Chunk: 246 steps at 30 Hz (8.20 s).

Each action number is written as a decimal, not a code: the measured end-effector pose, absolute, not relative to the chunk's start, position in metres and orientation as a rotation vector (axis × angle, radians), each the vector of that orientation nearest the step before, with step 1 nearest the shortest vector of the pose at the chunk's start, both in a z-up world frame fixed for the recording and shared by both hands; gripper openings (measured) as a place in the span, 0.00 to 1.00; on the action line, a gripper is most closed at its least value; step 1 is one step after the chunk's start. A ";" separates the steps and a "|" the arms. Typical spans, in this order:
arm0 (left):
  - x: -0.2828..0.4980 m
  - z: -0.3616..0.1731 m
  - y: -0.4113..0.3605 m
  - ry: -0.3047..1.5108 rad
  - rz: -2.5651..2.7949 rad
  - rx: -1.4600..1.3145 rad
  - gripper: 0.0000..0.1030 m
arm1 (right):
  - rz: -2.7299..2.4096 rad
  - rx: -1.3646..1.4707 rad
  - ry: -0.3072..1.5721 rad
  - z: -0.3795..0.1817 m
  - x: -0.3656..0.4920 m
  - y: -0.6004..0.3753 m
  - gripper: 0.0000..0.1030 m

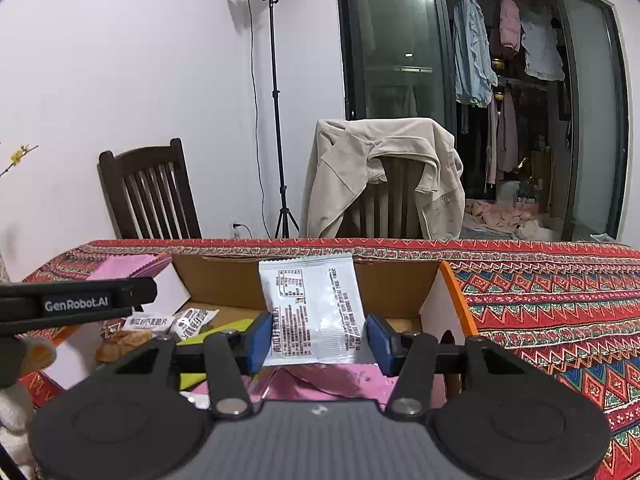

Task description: Organize snacks

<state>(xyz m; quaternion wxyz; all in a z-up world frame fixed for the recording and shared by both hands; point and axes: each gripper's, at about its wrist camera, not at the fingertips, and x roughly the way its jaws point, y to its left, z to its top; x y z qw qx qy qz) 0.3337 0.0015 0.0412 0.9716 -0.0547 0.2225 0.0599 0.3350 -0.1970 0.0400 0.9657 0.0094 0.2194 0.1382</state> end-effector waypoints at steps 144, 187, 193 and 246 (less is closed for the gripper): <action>0.255 -0.024 -0.083 0.736 0.037 -0.004 0.70 | 0.207 0.028 0.615 -0.002 0.229 -0.280 0.44; 0.191 0.077 -0.038 0.418 -0.040 -0.050 0.54 | 0.328 -0.022 0.349 0.079 0.195 -0.245 0.44; 0.215 0.096 -0.035 0.374 -0.032 -0.067 0.54 | 0.307 -0.012 0.346 0.092 0.223 -0.231 0.44; 0.269 0.088 0.001 0.347 0.080 -0.159 1.00 | 0.248 0.067 0.403 0.077 0.303 -0.219 1.00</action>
